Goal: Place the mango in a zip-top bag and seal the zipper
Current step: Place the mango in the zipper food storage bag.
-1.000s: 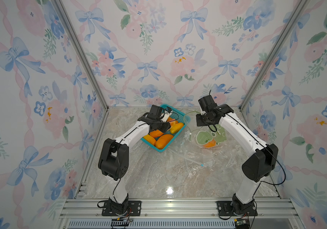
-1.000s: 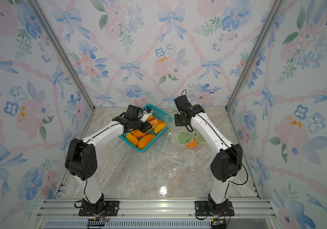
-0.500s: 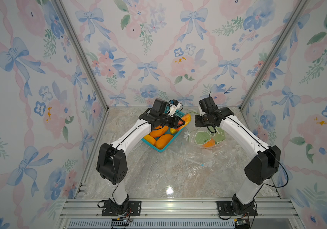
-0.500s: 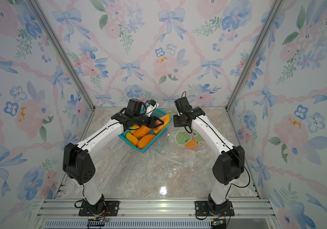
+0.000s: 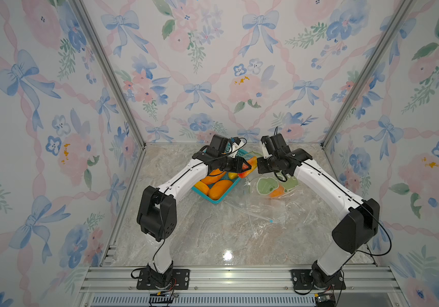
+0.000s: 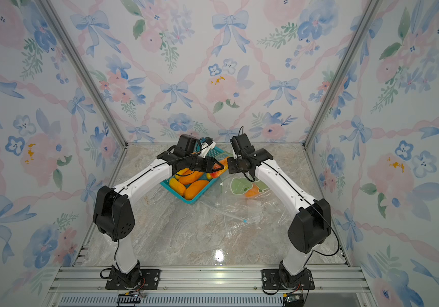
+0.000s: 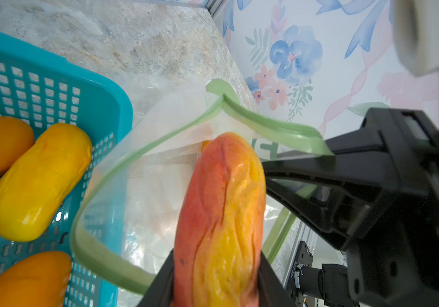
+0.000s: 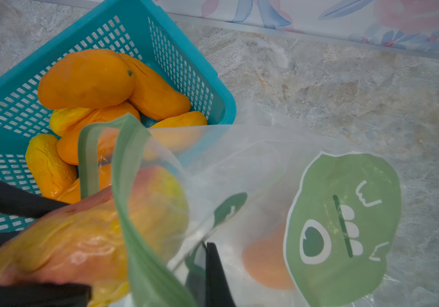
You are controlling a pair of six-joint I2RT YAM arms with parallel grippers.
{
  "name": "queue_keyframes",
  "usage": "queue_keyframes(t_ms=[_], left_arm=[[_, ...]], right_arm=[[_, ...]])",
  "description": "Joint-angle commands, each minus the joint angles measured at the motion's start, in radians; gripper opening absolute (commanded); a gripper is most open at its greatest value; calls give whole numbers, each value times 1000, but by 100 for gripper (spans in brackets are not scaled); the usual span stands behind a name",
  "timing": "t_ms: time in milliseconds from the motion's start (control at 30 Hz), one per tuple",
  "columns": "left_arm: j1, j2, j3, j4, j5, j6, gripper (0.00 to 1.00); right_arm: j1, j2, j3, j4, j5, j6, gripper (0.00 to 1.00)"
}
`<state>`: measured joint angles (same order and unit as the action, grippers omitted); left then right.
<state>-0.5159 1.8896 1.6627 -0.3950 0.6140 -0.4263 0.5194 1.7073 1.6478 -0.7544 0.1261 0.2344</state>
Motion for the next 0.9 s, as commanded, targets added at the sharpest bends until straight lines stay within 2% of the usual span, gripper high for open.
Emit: queue_keyframes(t_ms=[0,100,167,300,333,367,433,600,733,867], left_arm=[[-10,41,73,0,-6,-58,23],[-13,85,115,0,-12,-96,22],[-16,107,138,-1,-16,-116,27],[-22,132,168,0,-32,-146,44],[-27,134,173,0,-33,-149,50],[-29,135,175,1,-34,-147,60],[-32,127,171,1,-37,-144,70],[-29,93,147,1,-59,-132,71],[-17,47,121,-1,-77,-107,68],[24,-37,61,-1,-180,-58,68]], right_arm=[[14,-47,-26,33,-21,-9,3],[18,-47,-39,38,-26,-7,3],[22,-47,-44,36,-26,-5,3],[26,-79,-54,40,-21,2,3],[25,-77,-53,38,-14,8,3],[23,-75,-53,38,-10,15,3],[18,-71,-53,39,-8,30,3],[-1,-69,-55,46,-12,58,4],[-5,-71,-55,43,-15,63,3],[-5,-77,-56,38,-17,63,4]])
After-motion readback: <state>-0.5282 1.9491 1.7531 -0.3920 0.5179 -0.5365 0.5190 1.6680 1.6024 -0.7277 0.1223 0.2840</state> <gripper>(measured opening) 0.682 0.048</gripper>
